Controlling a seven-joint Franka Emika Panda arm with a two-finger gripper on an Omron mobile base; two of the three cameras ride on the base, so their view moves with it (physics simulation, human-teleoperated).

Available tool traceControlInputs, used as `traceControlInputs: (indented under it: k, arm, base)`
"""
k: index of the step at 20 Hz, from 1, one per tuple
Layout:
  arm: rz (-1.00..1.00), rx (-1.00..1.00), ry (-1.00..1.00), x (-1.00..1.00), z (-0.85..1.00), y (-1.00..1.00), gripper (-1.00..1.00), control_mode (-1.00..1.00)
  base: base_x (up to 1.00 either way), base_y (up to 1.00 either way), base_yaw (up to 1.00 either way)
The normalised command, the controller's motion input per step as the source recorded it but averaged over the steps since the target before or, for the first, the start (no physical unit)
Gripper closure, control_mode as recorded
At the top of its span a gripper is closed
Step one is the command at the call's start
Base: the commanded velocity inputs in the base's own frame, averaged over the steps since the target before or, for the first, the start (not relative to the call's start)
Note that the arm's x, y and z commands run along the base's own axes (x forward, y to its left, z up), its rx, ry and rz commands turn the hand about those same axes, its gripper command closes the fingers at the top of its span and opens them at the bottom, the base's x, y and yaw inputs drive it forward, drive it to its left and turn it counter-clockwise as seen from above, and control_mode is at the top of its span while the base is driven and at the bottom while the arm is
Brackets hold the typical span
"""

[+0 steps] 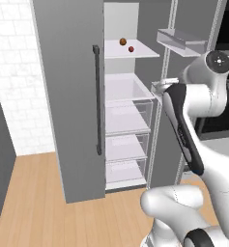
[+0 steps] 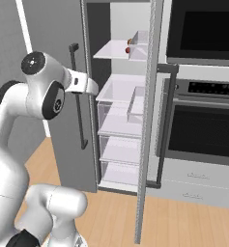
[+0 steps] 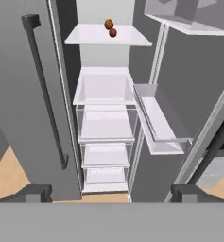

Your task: Take the strawberry from the fridge and place it on top of the pancake, located on the dining counter.

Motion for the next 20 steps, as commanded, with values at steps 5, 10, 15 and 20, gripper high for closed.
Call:
traceControlInputs:
  k: [5,10,15,20]
  arm:
    - [0.00,0.00,-0.15,-0.91,0.71,0.19,-1.00,-1.00]
    - [0.00,0.00,-0.21,-0.82,0.50,0.13,-1.00,-1.00]
    - [0.00,0.01,-0.10,-0.68,0.44,0.09,-1.00,-1.00]
    - [0.04,0.16,0.00,-0.52,-0.13,0.02,-1.00,-1.00]
  base:
    - [0.00,0.00,0.00]
    - [0.00,0.00,0.00]
    - [0.00,0.00,0.00]
    - [0.00,0.00,0.00]
